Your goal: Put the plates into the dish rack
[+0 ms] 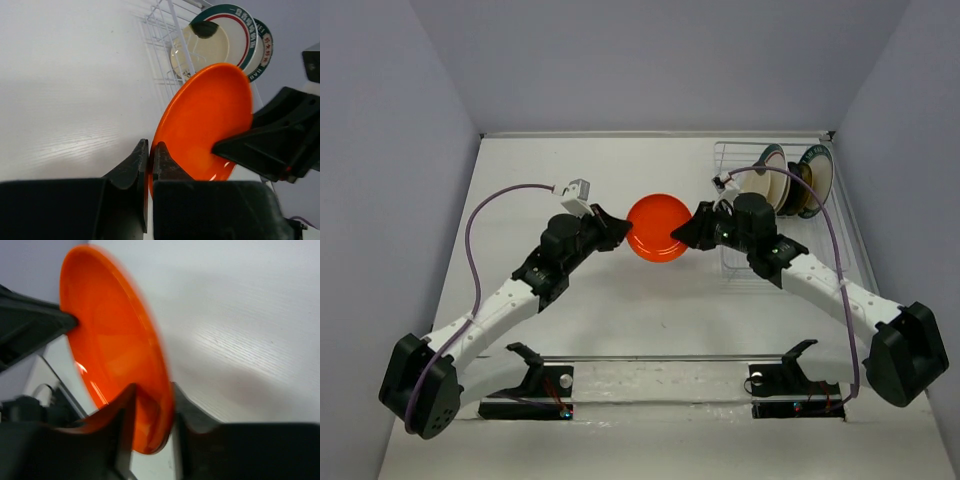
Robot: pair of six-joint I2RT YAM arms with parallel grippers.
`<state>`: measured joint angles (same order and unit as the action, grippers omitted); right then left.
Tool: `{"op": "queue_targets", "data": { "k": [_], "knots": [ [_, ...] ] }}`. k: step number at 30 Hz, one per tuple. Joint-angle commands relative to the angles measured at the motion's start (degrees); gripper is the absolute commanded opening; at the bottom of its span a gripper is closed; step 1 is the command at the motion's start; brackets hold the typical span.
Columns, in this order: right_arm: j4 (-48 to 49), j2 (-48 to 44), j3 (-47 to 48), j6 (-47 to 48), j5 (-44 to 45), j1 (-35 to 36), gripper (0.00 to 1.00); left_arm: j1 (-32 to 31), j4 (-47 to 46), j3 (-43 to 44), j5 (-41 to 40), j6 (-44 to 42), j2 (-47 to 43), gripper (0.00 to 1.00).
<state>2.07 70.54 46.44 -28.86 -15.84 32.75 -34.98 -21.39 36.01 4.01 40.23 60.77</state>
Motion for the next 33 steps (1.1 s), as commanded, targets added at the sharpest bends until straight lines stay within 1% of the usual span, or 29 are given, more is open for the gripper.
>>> {"op": "queue_targets", "data": {
  "k": [1, 2, 3, 4, 6, 7, 9, 10, 11, 12, 13, 15, 16, 17, 18, 21, 22, 23, 25, 27, 31, 33],
  "knots": [
    [4.6, -1.9, 1.4, -1.7, 5.0, 0.3, 0.16, -0.3, -4.7, -0.2, 4.4, -0.1, -2.9, 0.06],
    [4.6, -2.6, 1.6, -1.9, 5.6, 0.3, 0.08, -0.3, -4.6, -0.2, 4.6, -0.3, -3.0, 0.06],
    [4.5, -3.1, 1.6, -1.9, 6.4, 0.3, 0.07, -0.4, -4.4, 0.0, 4.8, -0.4, -3.1, 0.06],
    [4.4, -4.3, 2.2, -1.5, 8.3, 0.3, 0.07, -0.4, -3.2, 0.6, 5.0, -1.0, -3.3, 0.21],
    [2.5, -5.4, 3.6, -0.1, 11.8, 0.3, 0.07, -0.4, -1.6, 1.5, 4.7, -2.0, -3.6, 0.43],
    [-0.3, -5.9, 4.6, 1.8, 15.4, -0.4, 0.07, -0.4, 1.9, 3.3, 3.3, -2.8, -4.2, 0.62],
    [-4.7, -6.6, 8.1, 3.8, 18.9, -2.1, 0.07, -0.4, 6.0, 5.2, 1.9, -5.5, -5.0, 0.75],
    [-6.0, -6.5, 9.5, 5.8, 21.0, -4.3, 0.07, -0.4, 9.6, 6.9, 0.4, -6.5, -6.2, 0.85],
    [-7.2, -6.3, 10.8, 7.0, 22.4, -5.6, 0.07, -0.4, 11.3, 7.7, -0.2, -7.4, -7.1, 0.89],
    [-9.1, -5.9, 13.3, 8.0, 25.5, -6.6, 0.07, -0.4, 14.4, 9.2, -1.4, -9.3, -8.7, 0.97],
    [-9.7, -5.5, 14.5, 10.6, 26.9, -8.7, 0.07, -0.4, 15.8, 9.9, -2.0, -10.2, -9.6, 0.99],
    [-11.6, -4.4, 18.2, 12.8, 29.5, -10.6, 0.07, -0.4, 18.6, 11.1, -3.2, -12.8, -11.4, 0.99],
    [-12.2, -3.6, 19.3, 14.0, 32.9, -11.2, 0.07, -0.4, 20.9, 11.6, -3.4, -13.7, -12.2, 0.99],
    [-13.0, -1.7, 20.4, 16.5, 34.9, -12.1, 0.07, -0.4, 24.0, 12.8, -6.0, -14.5, -13.5, 0.99],
    [-13.5, -0.7, 22.4, 17.7, 38.3, -12.1, 0.07, -0.4, 25.5, 14.2, -6.6, -16.4, -14.4, 0.99],
    [-13.9, 3.2, 24.7, 22.9, 44.7, -12.6, 0.07, -0.4, 29.4, 16.0, -8.7, -19.3, -15.4, 0.99],
    [-14.2, 4.2, 26.2, 24.1, 47.9, -12.6, 0.07, -0.4, 31.6, 16.8, -10.4, -21.2, -16.2, 0.99],
    [-14.3, 6.3, 27.0, 25.9, 49.0, -13.1, 0.07, -0.4, 32.5, 17.0, -11.4, -22.0, -16.6, 0.99],
    [-14.5, 8.5, 28.4, 27.6, 51.9, -13.2, 0.07, -0.4, 33.3, 16.2, -14.3, -23.6, -17.9, 0.99],
    [-14.7, 11.5, 30.3, 30.2, 53.7, -13.8, 0.07, -0.4, 32.2, 14.8, -16.4, -24.8, -18.9, 0.99],
    [-14.9, 15.7, 32.8, 33.2, 57.0, -14.4, 0.07, -0.4, 29.1, 10.1, -16.8, -25.1, -22.2, 0.99],
    [-15.0, 16.8, 33.2, 33.4, 57.0, -15.1, 0.07, -0.3, 28.6, 9.6, -16.8, -25.3, -22.9, 0.99]
  ]
}}
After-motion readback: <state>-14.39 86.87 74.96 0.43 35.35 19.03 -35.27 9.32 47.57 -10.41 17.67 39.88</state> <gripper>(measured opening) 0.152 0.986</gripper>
